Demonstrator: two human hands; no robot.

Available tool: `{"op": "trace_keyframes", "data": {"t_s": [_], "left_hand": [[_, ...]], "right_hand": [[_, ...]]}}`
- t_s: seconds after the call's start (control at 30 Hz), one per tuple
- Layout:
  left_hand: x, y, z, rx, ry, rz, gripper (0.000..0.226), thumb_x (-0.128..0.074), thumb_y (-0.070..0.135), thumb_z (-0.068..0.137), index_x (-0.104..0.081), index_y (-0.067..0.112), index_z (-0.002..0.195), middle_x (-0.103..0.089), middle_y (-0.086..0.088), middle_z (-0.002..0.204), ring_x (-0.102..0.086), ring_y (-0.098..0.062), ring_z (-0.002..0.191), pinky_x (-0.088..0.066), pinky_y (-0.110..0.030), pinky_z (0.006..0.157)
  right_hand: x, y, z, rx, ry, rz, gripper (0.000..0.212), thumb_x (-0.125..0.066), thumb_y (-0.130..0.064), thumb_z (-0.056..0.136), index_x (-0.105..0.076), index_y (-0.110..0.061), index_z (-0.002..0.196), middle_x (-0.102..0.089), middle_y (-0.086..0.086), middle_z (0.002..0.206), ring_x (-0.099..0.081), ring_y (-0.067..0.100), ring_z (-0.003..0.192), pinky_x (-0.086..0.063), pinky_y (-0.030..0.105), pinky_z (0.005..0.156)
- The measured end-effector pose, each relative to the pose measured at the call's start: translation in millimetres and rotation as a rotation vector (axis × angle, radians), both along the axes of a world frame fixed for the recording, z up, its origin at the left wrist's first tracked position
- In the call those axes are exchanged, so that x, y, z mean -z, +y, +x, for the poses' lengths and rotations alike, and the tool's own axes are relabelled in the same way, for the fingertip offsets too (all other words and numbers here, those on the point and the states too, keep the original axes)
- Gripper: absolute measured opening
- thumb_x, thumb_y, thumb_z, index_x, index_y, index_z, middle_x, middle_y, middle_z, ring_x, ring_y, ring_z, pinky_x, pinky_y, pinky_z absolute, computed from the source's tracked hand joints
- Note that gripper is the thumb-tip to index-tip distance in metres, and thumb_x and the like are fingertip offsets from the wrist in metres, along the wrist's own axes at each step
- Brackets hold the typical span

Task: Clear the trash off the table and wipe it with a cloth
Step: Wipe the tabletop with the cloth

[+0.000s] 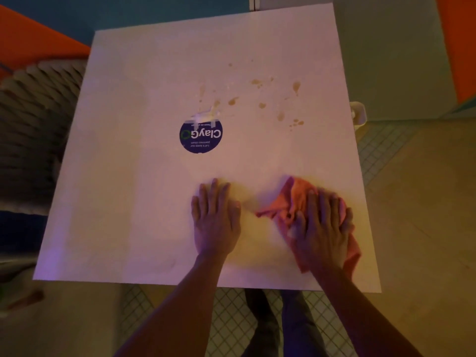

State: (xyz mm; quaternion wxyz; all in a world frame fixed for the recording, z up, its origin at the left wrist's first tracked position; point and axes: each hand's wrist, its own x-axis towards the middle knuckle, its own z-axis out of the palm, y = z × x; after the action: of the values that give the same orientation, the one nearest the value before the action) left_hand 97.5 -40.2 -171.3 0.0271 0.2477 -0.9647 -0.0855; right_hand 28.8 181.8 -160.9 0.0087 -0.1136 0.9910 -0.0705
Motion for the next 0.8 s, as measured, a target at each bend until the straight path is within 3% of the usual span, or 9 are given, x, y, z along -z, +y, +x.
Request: {"op": "trace_keyframes", "data": {"t_s": [0.17, 0.3, 0.47, 0.8], "left_hand": [[0.3, -2.6, 0.0, 0.009, -0.009, 0.006, 0.055, -0.03, 0.045, 0.103, -0.037, 0.024, 0.153, -0.028, -0.002, 0.165, -0.019, -0.034, 0.153, -0.019, -0.052, 0.122], [1.8, -4.7, 6.5, 0.006, 0.009, 0.018, 0.053, -0.032, 0.044, 0.103, -0.04, 0.024, 0.152, -0.029, -0.002, 0.164, -0.02, -0.034, 0.153, -0.019, -0.052, 0.122], [0.2, -5.3, 5.5, 0.005, 0.021, 0.04, 0.051, -0.033, 0.041, 0.103, -0.041, 0.025, 0.151, -0.029, 0.0, 0.165, -0.019, -0.033, 0.154, -0.016, -0.052, 0.123], [0.5, -3.2, 7.2, 0.008, 0.025, 0.032, 0.051, -0.044, 0.035, 0.1, -0.044, 0.024, 0.149, -0.031, 0.0, 0.163, -0.02, -0.033, 0.153, -0.019, -0.053, 0.122]], "right_hand": [[4.6, -43.4, -43.9, 0.065, -0.021, -0.01, 0.06, -0.033, -0.042, 0.101, -0.031, -0.013, 0.154, -0.031, 0.012, 0.159, -0.022, 0.037, 0.148, -0.009, 0.056, 0.121], [9.1, -23.5, 5.9, -0.034, -0.01, -0.049, 0.064, -0.037, -0.043, 0.102, -0.03, -0.007, 0.154, -0.028, 0.014, 0.161, -0.013, 0.036, 0.151, -0.006, 0.055, 0.122], [10.9, -8.5, 58.7, -0.045, -0.036, -0.013, 0.066, -0.04, -0.046, 0.098, -0.037, -0.007, 0.151, -0.03, 0.014, 0.16, -0.017, 0.036, 0.151, -0.01, 0.059, 0.121], [8.5, -58.4, -28.5, -0.037, -0.026, 0.014, 0.067, -0.032, -0.047, 0.101, -0.026, -0.008, 0.155, -0.029, 0.016, 0.16, -0.021, 0.038, 0.148, -0.011, 0.059, 0.119]]}}
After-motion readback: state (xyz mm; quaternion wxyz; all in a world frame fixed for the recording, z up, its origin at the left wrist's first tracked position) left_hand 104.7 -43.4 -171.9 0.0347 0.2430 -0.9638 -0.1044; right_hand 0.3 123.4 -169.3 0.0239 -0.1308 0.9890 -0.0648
